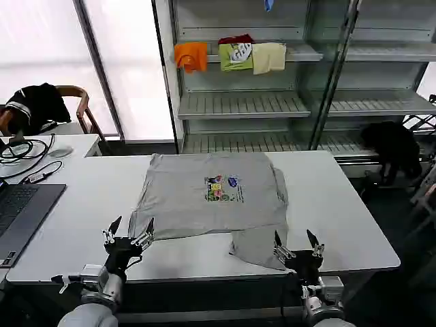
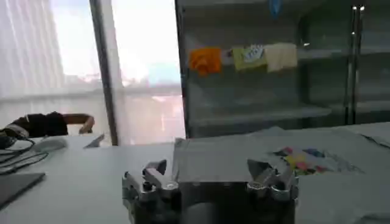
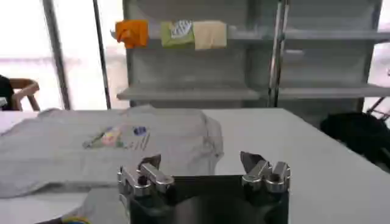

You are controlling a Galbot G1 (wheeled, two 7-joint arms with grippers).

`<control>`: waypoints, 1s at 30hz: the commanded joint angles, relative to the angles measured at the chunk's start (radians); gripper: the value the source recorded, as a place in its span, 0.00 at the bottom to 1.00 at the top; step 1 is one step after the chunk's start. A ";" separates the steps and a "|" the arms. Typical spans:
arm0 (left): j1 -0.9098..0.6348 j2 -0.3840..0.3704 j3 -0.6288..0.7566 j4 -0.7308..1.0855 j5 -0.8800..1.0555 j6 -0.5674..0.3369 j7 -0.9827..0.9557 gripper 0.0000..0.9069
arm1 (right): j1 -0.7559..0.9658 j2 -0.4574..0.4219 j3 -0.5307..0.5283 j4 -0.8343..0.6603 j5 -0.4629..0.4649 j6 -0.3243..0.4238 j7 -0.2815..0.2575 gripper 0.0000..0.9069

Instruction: Fold and organize the clothes.

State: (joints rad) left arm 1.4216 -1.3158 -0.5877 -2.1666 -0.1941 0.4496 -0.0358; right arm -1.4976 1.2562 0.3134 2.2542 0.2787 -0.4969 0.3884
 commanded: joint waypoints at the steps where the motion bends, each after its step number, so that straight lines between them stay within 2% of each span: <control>1: -0.022 0.040 -0.014 0.012 -0.046 0.089 0.012 1.00 | -0.011 -0.007 -0.006 0.009 0.016 -0.050 0.021 1.00; 9: -0.017 0.054 -0.007 0.054 -0.057 0.097 0.017 1.00 | 0.002 0.014 -0.064 -0.004 -0.023 -0.078 0.051 1.00; 30: -0.067 0.082 -0.037 0.185 -0.094 0.102 0.021 1.00 | -0.003 0.029 -0.109 -0.017 -0.075 -0.081 0.065 1.00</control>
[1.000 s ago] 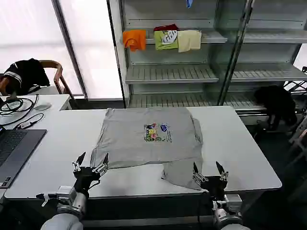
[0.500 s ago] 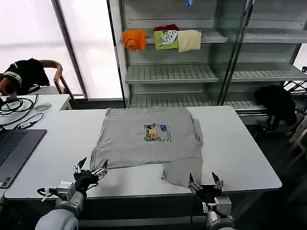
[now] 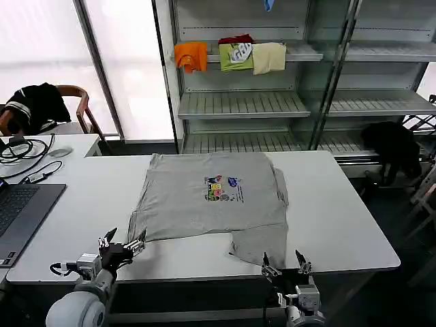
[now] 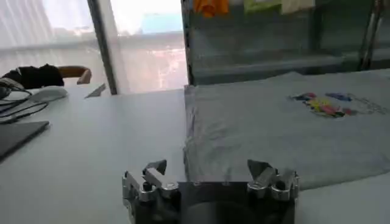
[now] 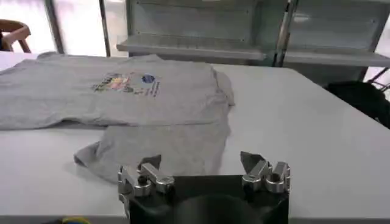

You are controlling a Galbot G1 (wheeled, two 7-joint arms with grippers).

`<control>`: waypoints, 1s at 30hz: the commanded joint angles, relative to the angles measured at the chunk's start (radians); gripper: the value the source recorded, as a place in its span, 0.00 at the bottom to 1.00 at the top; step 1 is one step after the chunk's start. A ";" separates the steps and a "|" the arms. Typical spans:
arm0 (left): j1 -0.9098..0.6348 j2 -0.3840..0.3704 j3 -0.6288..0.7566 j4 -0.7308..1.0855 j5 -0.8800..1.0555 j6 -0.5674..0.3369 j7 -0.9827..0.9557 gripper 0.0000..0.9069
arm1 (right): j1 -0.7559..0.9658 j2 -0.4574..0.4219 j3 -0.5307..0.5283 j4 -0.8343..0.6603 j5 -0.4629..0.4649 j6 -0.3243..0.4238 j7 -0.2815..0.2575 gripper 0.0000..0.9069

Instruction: Fold and organize the clothes.

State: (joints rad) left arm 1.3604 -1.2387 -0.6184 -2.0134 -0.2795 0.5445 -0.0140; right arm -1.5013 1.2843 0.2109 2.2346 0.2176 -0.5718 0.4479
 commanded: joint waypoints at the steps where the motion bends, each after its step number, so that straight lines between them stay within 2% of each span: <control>1: -0.007 0.004 -0.005 0.035 -0.008 0.007 0.000 1.00 | 0.000 0.002 -0.006 0.003 -0.014 -0.007 0.005 1.00; 11: -0.013 0.006 0.003 0.065 -0.007 -0.002 0.002 1.00 | 0.007 0.013 -0.003 -0.041 -0.009 0.003 0.000 1.00; 13: -0.010 0.006 0.008 0.061 -0.007 -0.002 0.004 1.00 | 0.009 0.015 -0.004 -0.053 -0.009 0.009 0.000 0.94; 15: -0.008 0.005 0.012 0.058 -0.004 -0.002 0.004 1.00 | 0.008 0.015 -0.004 -0.059 -0.005 0.012 0.000 0.84; 16: -0.007 0.005 0.013 0.056 -0.003 -0.001 0.004 0.94 | 0.007 0.015 -0.004 -0.058 0.000 0.013 -0.002 0.80; 17: -0.005 0.006 0.014 0.054 -0.001 -0.001 0.004 0.67 | 0.005 0.014 -0.004 -0.057 0.006 0.013 -0.002 0.64; 18: -0.002 0.007 0.016 0.052 0.001 0.000 0.004 0.50 | 0.005 0.014 -0.005 -0.057 0.011 0.013 -0.002 0.57; 19: 0.003 0.009 0.017 0.046 0.002 0.000 0.005 0.12 | 0.004 0.014 -0.005 -0.058 0.012 0.016 -0.003 0.28; 20: 0.009 0.010 0.019 0.041 0.002 0.001 0.007 0.07 | 0.003 0.014 -0.006 -0.059 0.014 0.018 -0.004 0.17; 24: 0.017 0.005 0.024 0.030 0.001 0.006 0.010 0.04 | 0.001 0.015 -0.012 -0.072 0.029 0.025 -0.006 0.09; 25: 0.018 0.002 0.025 0.033 0.002 0.006 0.011 0.03 | 0.000 0.015 -0.013 -0.075 0.030 0.027 -0.008 0.00; 30: 0.032 -0.003 0.030 0.039 0.006 0.008 0.017 0.02 | -0.004 0.016 -0.016 -0.089 0.058 0.032 -0.009 0.00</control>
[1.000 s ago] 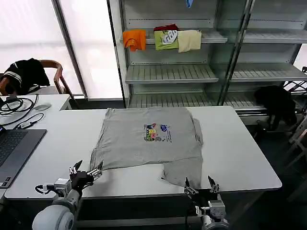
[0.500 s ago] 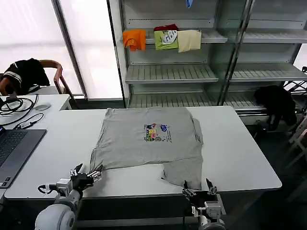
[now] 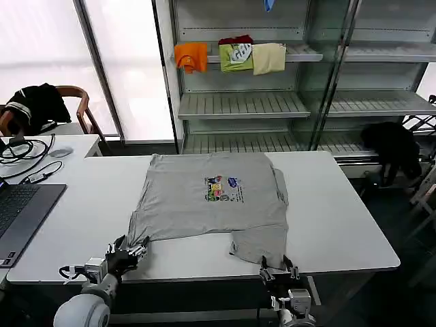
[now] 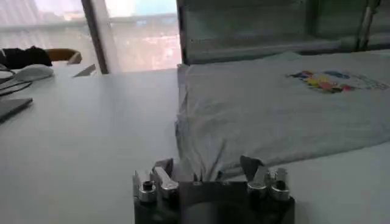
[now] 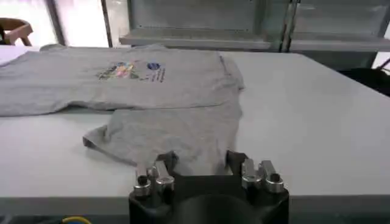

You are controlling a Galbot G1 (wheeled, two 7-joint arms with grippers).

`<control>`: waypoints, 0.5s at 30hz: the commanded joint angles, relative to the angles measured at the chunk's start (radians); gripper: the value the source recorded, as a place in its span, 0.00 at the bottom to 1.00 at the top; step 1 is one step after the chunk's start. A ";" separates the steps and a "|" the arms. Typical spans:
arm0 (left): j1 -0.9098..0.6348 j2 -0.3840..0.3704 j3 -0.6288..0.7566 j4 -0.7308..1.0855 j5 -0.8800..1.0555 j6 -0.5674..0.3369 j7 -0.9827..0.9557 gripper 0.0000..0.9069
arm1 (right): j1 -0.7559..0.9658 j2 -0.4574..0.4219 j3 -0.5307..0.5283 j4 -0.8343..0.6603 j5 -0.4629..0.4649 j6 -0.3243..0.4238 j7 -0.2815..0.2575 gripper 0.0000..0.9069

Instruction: Fold and organize the clothes.

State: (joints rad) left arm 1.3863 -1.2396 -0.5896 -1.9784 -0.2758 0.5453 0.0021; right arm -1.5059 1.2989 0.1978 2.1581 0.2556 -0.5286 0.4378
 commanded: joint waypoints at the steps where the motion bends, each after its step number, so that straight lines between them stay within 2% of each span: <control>1: 0.008 -0.003 0.001 0.003 0.003 0.007 0.001 0.03 | 0.001 0.003 -0.002 -0.015 0.021 -0.008 0.002 0.00; 11: 0.019 -0.003 0.013 -0.023 0.011 0.010 -0.001 0.02 | -0.012 0.000 -0.001 -0.009 0.022 0.027 -0.002 0.00; 15: 0.017 -0.004 0.013 -0.037 0.009 0.007 -0.003 0.02 | -0.025 -0.005 0.003 0.003 0.021 0.058 -0.020 0.00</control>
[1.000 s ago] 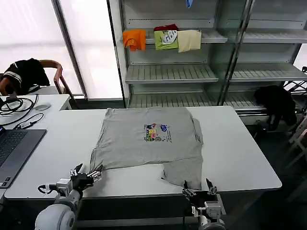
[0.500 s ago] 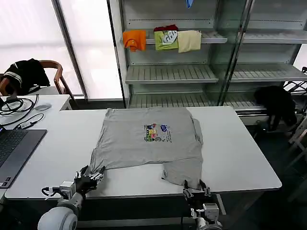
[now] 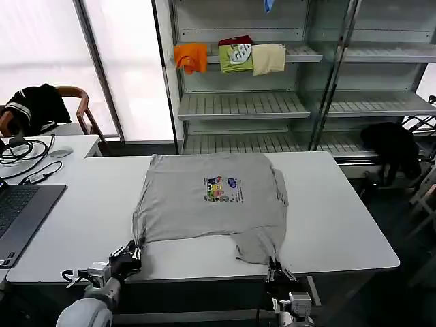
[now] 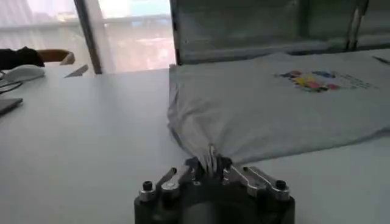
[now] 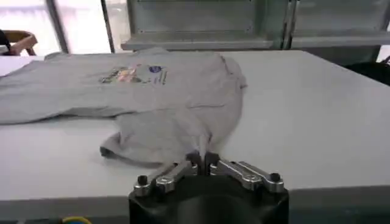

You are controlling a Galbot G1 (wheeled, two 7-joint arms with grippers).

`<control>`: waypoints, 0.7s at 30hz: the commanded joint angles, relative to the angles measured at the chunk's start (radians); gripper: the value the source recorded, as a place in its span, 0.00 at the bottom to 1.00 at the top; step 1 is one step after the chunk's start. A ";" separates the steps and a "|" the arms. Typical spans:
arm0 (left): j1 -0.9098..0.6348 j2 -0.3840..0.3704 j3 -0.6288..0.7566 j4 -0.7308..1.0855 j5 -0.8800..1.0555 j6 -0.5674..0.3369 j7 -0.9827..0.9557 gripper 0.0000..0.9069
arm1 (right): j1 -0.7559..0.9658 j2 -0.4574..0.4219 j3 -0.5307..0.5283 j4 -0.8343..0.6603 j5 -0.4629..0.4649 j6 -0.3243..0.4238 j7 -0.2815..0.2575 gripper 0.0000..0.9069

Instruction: Fold and organize the clothes.

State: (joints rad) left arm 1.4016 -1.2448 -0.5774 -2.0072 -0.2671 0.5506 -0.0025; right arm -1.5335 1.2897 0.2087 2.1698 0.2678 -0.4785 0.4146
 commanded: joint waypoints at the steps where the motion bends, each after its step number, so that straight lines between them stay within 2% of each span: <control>1: 0.002 0.000 0.001 -0.013 0.000 -0.001 0.000 0.02 | 0.000 0.003 -0.006 -0.003 0.009 0.019 -0.004 0.00; 13: 0.008 -0.010 -0.009 -0.091 0.007 -0.035 -0.017 0.01 | 0.015 0.007 0.013 0.040 -0.014 0.076 -0.045 0.00; 21: 0.004 -0.020 -0.013 -0.112 -0.001 -0.045 -0.016 0.01 | 0.079 0.019 0.038 0.040 -0.014 0.070 -0.051 0.00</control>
State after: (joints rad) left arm 1.4010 -1.2684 -0.5894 -2.1016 -0.2682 0.5102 -0.0176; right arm -1.4618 1.3064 0.2515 2.1994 0.2534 -0.4286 0.3597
